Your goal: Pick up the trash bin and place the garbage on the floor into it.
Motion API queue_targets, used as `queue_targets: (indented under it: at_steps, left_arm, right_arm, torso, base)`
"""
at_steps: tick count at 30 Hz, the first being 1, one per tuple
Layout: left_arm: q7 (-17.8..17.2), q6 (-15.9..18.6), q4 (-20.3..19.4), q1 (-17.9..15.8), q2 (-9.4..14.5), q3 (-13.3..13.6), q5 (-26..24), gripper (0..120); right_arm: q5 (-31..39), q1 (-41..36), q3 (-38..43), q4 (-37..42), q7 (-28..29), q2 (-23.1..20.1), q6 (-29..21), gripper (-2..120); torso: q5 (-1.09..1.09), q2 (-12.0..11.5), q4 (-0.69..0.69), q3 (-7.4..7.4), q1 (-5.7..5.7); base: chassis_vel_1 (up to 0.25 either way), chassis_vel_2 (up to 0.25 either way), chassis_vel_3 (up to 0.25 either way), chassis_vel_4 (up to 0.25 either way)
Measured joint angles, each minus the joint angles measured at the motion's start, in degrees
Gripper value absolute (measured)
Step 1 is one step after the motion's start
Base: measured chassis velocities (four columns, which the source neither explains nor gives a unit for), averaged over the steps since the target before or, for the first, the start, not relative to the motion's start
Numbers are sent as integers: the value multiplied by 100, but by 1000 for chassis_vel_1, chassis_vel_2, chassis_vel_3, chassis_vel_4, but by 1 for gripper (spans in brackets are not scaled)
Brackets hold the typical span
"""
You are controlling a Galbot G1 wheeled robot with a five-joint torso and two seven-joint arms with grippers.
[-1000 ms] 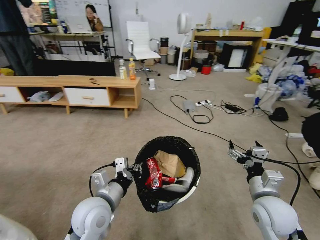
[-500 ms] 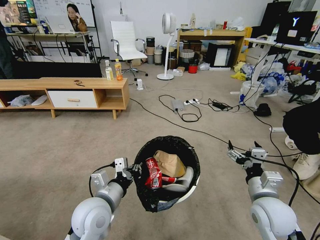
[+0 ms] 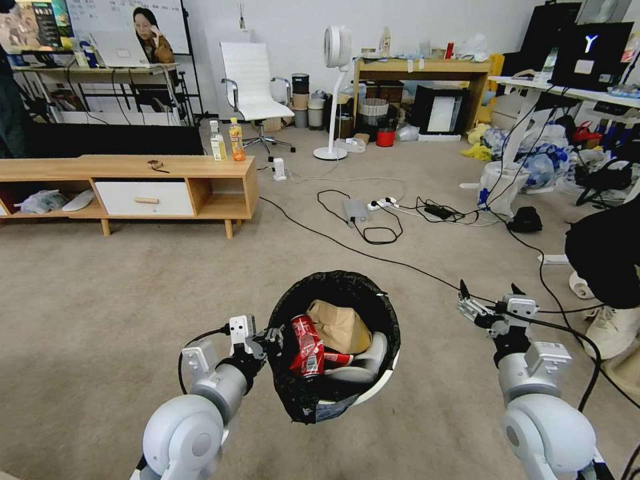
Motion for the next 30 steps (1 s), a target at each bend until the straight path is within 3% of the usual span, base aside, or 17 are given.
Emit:
queue_targets:
  at_steps: [14,30]
  left_arm:
    - [-80,-7,1,-9,-128,-132,-57,2]
    - [-93,-7,-92,33,-123,-282,-154,2]
  right_arm:
    - [-71,-251,675,112,-154,68,241,100]
    - [-287,-467,733,151,-329,268,379,100]
  torso:
    - [0,0,-1,0,0]
    - [0,0,0,0,0]
  base:
    - [0,0,0,0]
    - [0,0,0,0]
